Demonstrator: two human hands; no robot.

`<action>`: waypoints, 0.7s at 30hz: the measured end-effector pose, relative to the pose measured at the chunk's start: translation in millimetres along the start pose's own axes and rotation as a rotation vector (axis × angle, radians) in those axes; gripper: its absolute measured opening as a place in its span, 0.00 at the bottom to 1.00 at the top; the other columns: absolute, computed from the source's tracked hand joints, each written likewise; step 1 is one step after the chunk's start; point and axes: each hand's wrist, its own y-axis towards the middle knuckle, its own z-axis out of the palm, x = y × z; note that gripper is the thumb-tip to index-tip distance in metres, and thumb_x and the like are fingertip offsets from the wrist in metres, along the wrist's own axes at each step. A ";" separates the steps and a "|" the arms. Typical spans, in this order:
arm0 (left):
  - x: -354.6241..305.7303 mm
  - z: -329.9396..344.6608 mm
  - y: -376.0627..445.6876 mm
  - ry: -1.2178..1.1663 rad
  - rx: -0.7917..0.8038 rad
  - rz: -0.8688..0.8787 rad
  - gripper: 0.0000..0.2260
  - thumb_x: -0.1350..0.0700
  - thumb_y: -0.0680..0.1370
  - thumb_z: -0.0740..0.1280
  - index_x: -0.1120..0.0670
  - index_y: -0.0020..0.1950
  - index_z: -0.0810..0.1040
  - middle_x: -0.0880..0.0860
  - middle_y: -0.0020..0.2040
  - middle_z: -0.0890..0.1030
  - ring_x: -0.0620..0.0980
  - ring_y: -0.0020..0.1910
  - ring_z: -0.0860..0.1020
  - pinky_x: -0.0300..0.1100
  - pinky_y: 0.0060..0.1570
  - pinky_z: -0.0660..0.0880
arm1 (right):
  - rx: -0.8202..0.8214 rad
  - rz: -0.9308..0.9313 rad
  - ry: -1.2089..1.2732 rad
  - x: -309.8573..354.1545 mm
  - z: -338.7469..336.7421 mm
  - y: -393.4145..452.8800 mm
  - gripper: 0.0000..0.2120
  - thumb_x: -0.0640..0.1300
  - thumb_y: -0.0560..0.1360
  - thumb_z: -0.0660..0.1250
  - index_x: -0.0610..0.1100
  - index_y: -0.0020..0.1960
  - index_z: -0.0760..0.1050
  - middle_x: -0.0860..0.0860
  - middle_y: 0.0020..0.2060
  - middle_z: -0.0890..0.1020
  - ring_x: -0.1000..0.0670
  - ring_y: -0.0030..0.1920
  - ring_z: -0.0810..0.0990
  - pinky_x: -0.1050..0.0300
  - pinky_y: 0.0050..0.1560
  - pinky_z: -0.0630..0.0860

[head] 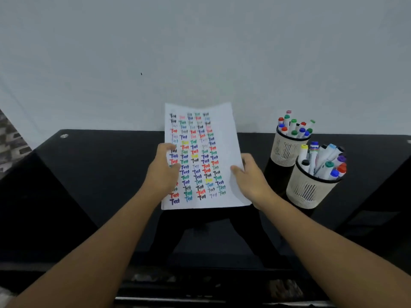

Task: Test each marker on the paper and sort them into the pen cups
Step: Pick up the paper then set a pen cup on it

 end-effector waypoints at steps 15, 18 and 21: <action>60.9 23.9 -20.6 0.781 0.012 0.024 0.24 0.46 0.85 0.59 0.46 0.80 0.60 0.54 0.77 0.62 0.55 0.73 0.62 0.52 0.69 0.67 | -0.077 0.014 -0.764 -34.9 19.6 -39.0 0.18 0.55 0.85 0.56 0.47 0.70 0.70 0.46 0.65 0.71 0.42 0.65 0.68 0.46 0.67 0.63; 75.6 19.9 -26.0 0.859 0.083 0.057 0.23 0.43 0.86 0.50 0.44 0.81 0.59 0.52 0.82 0.57 0.56 0.80 0.55 0.54 0.75 0.59 | -0.096 -0.011 -0.812 -36.9 19.9 -41.3 0.23 0.57 0.85 0.55 0.47 0.76 0.65 0.46 0.67 0.68 0.43 0.67 0.65 0.47 0.70 0.63; 85.3 19.6 -26.8 0.865 0.082 0.085 0.24 0.41 0.86 0.49 0.42 0.82 0.58 0.50 0.82 0.57 0.54 0.80 0.54 0.54 0.76 0.58 | -0.104 0.000 -0.827 -39.1 19.4 -40.5 0.28 0.59 0.85 0.55 0.44 0.79 0.60 0.45 0.69 0.66 0.43 0.68 0.64 0.48 0.72 0.63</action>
